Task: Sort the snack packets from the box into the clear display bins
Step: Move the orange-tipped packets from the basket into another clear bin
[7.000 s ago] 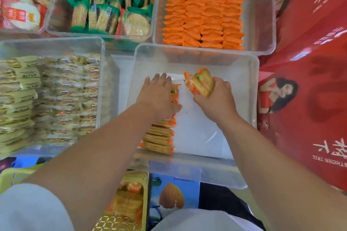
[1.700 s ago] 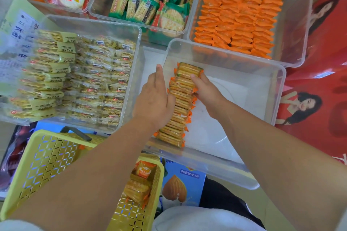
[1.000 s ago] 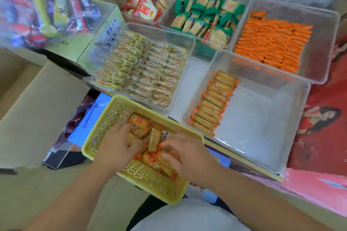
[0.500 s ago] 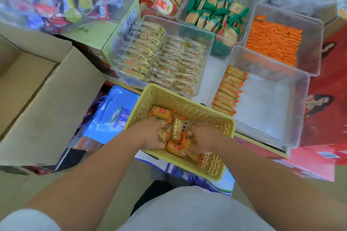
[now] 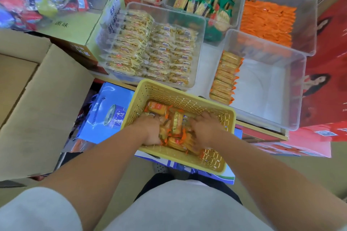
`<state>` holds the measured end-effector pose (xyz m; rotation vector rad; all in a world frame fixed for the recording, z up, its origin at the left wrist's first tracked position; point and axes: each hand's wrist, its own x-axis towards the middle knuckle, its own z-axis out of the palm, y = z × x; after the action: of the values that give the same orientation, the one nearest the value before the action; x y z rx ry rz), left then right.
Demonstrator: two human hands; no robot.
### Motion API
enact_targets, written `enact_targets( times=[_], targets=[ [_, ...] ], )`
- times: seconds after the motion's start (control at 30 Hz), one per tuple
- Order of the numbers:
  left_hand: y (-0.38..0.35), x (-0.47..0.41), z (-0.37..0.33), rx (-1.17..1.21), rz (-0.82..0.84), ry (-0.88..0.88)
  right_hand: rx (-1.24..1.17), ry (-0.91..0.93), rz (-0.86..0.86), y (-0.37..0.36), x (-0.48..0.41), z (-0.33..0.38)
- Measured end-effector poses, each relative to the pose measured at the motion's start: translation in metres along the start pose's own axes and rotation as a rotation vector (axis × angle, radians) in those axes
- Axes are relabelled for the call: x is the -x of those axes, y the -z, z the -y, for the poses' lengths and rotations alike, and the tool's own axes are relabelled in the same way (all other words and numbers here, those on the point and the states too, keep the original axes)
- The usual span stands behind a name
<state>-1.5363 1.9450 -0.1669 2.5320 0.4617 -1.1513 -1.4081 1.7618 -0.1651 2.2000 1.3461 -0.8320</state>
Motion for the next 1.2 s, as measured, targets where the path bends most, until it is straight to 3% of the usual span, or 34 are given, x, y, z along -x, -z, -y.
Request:
enact_targets(
  times=[0.4,0.73,1.03,1.2],
  targets=[
    [0.001,-0.009,0.002,0.116,-0.014,0.039,-0.265,-0.011,0.129,0.003,0.004,0.004],
    [-0.006,-0.008,0.004,0.126,-0.092,0.003,-0.433,-0.021,0.437,0.014,0.003,-0.002],
    [0.006,0.013,-0.003,0.156,-0.137,-0.036,-0.484,-0.013,0.432,0.014,0.005,-0.004],
    [0.017,0.054,-0.015,0.073,-0.371,-0.108,-0.447,0.007,0.529,0.012,0.003,-0.003]
  ],
)
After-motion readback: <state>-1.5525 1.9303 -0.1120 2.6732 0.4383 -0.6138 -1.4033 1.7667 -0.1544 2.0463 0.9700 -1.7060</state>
